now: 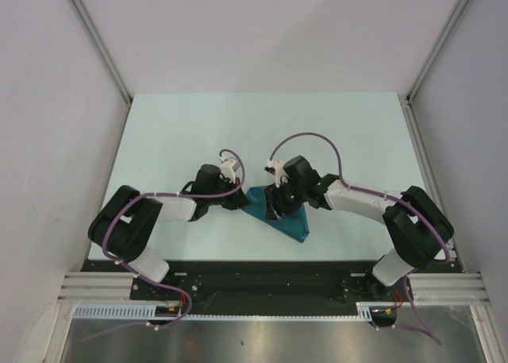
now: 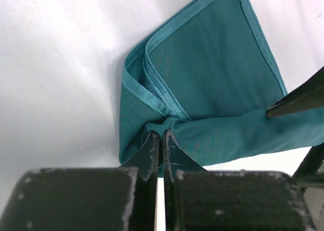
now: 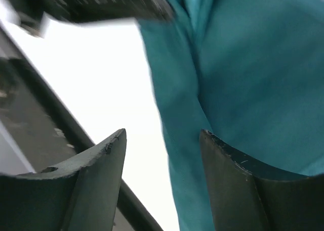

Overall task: Fold the napkin, place the utensils inside, and roll it up
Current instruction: Roll the napkin at the center of the board.

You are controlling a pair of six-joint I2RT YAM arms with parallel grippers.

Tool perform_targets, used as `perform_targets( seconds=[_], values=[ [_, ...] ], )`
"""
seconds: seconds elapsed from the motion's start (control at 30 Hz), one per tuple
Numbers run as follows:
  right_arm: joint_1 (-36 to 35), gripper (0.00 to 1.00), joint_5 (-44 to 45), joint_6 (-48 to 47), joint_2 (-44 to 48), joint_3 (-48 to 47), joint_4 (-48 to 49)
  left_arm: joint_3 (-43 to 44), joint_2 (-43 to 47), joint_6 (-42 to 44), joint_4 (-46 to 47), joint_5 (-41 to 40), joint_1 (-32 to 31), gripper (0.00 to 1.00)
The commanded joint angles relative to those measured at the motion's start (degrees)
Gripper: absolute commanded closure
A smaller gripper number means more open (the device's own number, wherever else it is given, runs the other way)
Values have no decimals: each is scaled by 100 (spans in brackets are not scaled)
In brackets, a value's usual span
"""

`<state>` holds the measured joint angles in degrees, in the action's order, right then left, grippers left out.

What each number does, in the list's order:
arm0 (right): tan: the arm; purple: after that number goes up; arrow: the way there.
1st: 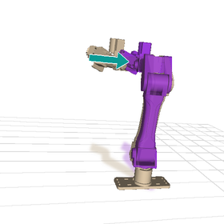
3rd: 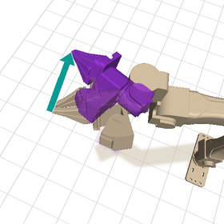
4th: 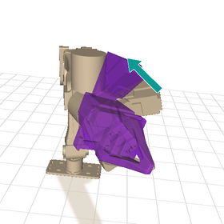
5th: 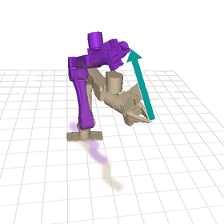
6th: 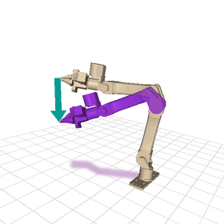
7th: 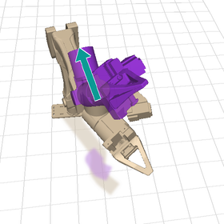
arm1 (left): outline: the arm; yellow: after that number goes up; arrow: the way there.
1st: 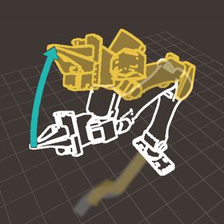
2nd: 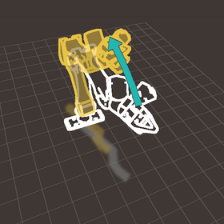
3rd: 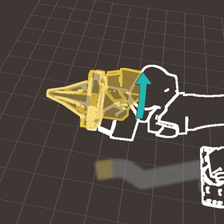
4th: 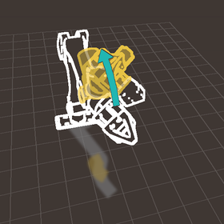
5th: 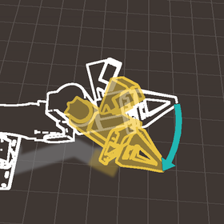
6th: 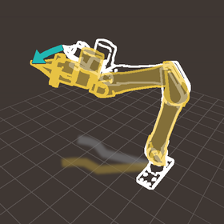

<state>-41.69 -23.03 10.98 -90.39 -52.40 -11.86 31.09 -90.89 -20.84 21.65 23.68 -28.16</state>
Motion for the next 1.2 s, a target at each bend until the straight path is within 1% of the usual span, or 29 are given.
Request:
perform_targets(
  seconds=[0.0, 0.07, 0.17, 0.2, 0.27, 0.3, 0.4, 0.47, 0.6, 0.77, 0.83, 0.87, 0.93, 0.97, 1.07, 1.17],
  values=[
    [-198, 38, 1010, -132, 74, 204, -396, 125, -43, 194, -196, -13, -75, 100],
    [-286, 41, 1142, -105, 83, 204, -493, 125, -43, 194, -231, -13, -84, 100],
    [-471, 48, 1239, -9, 92, 239, -590, 143, -34, 151, -275, -65, -84, 100],
    [-515, 54, 1274, 35, 92, 257, -616, 152, -34, 124, -284, -83, -84, 100],
    [-603, 59, 1327, 167, 74, 318, -616, 169, -25, 63, -310, -109, -84, 100],
    [-621, 63, 1353, 228, 65, 353, -607, 169, -25, 36, -310, -127, -75, 100],
    [-656, 69, 1371, 413, 65, 441, -625, 187, 10, -52, -328, -188, -75, 100],
    [-708, 71, 1397, 580, 100, 520, -625, 213, 28, -113, -372, -250, -84, 100],
    [-753, 73, 1353, 817, 92, 722, -520, 231, 63, -236, -372, -311, -84, 100],
    [-753, 75, 1274, 835, -224, 837, -379, 345, 133, -289, -424, -416, -84, 100],
    [-753, 76, 1274, 853, -295, 837, -352, 415, 186, -289, -530, -469, -84, 91],
    [-753, 76, 1283, 844, -356, 837, -361, 433, 282, -289, -600, -548, -75, 83],
    [-744, 77, 1301, 844, -400, 846, -379, 450, 396, -237, -662, -636, -75, 73],
    [-735, 77, 1301, 844, -418, 846, -387, 459, 449, -219, -732, -672, -75, 65],
    [-709, 77, 1283, 853, -453, 863, -388, 433, 660, -105, -846, -838, -75, 53],
    [-682, 78, 1248, 835, -480, 872, -388, 371, 792, 36, -882, -1014, -58, 47]
  ],
)
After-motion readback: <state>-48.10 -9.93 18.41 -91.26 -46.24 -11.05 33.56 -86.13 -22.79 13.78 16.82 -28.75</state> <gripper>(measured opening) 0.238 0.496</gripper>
